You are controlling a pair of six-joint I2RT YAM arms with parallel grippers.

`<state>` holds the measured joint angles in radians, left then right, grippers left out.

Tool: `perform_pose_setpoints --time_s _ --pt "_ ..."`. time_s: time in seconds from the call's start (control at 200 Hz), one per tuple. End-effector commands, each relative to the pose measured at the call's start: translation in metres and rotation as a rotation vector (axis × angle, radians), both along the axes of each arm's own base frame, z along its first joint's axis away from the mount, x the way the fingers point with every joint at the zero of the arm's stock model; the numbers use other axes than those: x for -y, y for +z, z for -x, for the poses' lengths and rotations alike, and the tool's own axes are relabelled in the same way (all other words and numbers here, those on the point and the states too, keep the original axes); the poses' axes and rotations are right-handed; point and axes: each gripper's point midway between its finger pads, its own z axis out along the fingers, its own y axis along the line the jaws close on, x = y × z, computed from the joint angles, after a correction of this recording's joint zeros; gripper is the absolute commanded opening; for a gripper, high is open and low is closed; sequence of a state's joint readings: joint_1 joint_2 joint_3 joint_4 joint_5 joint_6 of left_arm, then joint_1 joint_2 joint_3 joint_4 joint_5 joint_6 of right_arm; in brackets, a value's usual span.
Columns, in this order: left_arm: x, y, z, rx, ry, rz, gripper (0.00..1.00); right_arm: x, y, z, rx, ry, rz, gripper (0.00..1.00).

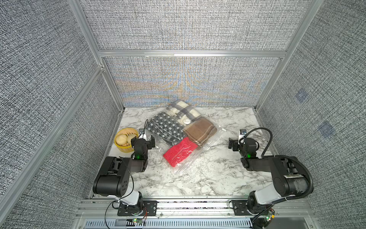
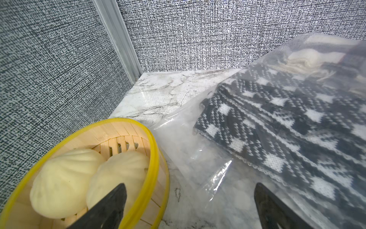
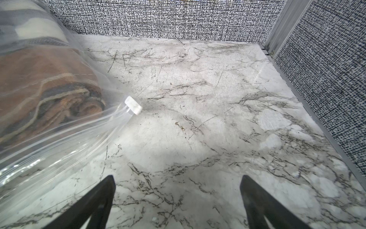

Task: Take the scarf out of the vacuum bag
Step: Open the vacuum bag at the center of the board.

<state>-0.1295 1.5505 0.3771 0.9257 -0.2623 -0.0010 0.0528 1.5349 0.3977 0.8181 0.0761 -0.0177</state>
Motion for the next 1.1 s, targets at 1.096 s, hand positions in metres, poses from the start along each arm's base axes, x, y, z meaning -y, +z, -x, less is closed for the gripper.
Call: perform_pose_setpoints --time_s 1.096 --pt "0.023 0.137 0.046 0.187 -0.105 0.312 0.99 -0.051 0.095 0.035 -0.133 0.075 -0.442 0.99"
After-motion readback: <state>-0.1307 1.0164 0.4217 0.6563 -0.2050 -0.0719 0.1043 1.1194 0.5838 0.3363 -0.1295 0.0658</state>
